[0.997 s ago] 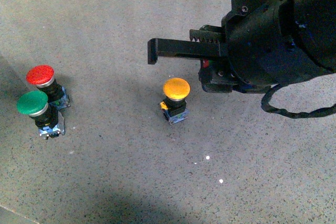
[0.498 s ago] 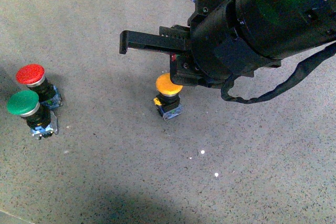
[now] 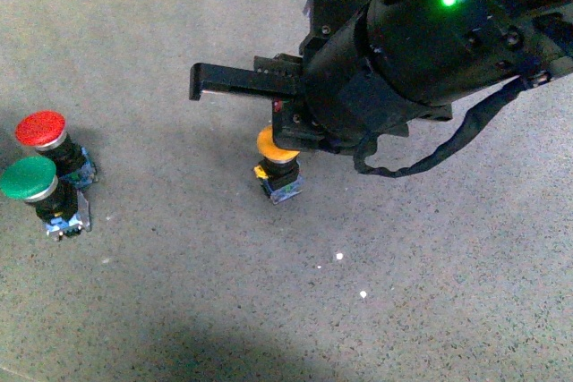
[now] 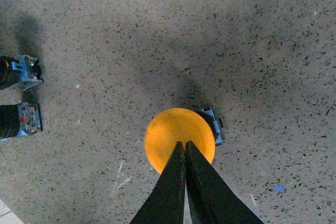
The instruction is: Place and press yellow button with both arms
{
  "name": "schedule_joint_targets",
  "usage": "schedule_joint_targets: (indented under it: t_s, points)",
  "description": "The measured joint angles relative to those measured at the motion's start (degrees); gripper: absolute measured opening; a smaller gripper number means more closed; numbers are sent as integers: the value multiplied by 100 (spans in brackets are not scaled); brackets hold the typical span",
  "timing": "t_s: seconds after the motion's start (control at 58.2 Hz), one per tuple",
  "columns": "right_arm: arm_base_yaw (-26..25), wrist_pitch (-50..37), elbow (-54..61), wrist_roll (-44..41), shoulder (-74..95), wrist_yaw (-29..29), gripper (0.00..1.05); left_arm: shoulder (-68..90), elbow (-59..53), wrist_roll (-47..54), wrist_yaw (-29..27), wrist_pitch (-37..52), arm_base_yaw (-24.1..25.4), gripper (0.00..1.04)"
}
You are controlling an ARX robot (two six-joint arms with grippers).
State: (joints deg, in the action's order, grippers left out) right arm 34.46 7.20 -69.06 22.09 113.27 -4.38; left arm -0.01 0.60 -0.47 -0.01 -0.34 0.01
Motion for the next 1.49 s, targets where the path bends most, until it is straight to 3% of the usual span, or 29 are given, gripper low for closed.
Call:
schedule_joint_targets:
  t_s: [0.704, 0.945, 1.134, 1.237, 1.357, 1.409, 1.443, 1.46, 1.495]
  points:
    - [-7, 267, -170, 111, 188, -31, 1, 0, 0, 0, 0, 0, 0, 1]
    - [-131, -219, 0, 407, -57, -57, 1, 0, 0, 0, 0, 0, 0, 1]
    - [-507, -931, 448, 1099, -1290, -308, 1, 0, 0, 0, 0, 0, 0, 1]
    - [-885, -1054, 874, 1047, -1985, 109, 4, 0, 0, 0, 0, 0, 0, 1]
    - [-1340, -1193, 1497, 643, -2634, 498, 36, 0, 0, 0, -2, 0, 0, 1]
    - [-1388, -1211, 1556, 514, -2752, 557, 44, 0, 0, 0, -2, 0, 0, 1]
    - [-1368, -1735, 1729, 269, -2780, 903, 42, 0, 0, 0, 2, 0, 0, 1]
    - [-1368, -2514, 2006, -162, -2837, 1488, 37, 0, 0, 2, 0, 0, 0, 1]
    - [-1399, -3738, 2566, -817, -2964, 2052, 28, 0, 0, 2, 13, 0, 0, 1]
